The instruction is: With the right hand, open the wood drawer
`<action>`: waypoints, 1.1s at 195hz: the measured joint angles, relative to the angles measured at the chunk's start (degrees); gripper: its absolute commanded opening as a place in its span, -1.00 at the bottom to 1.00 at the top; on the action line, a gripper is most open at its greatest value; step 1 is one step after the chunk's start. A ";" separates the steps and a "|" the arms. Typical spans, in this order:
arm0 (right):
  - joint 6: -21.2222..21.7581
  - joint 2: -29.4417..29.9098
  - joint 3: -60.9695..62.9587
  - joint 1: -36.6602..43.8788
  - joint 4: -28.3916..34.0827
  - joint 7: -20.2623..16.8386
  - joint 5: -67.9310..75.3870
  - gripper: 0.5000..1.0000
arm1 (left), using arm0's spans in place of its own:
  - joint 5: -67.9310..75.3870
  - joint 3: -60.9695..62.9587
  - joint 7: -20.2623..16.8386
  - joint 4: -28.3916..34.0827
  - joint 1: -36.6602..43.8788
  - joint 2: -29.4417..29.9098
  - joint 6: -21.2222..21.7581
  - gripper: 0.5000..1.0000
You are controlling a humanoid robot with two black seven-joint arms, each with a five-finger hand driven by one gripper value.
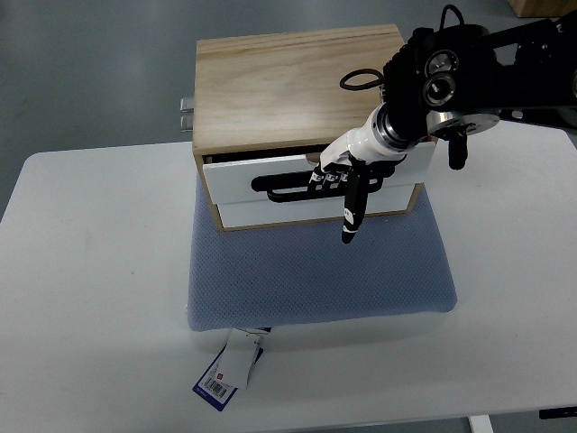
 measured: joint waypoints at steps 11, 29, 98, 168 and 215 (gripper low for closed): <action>0.82 -0.08 0.10 0.09 0.31 0.00 0.09 0.75 | 0.00 0.00 0.00 0.00 0.00 0.00 0.00 1.00; 2.21 -0.27 0.15 1.08 1.56 0.00 0.14 0.75 | 0.00 0.00 0.00 0.05 0.01 0.00 0.00 1.00; 6.67 -0.89 0.27 5.30 7.34 0.00 0.47 0.75 | -0.07 0.00 0.00 0.09 -0.01 0.00 0.00 1.00; 10.85 -3.18 0.26 8.88 11.80 0.00 4.33 0.75 | -0.04 0.00 -0.08 1.57 0.07 0.00 -0.09 1.00; 11.20 -6.45 5.58 13.78 12.13 0.00 7.56 0.76 | 0.01 0.00 -0.09 1.65 0.07 0.00 -0.11 1.00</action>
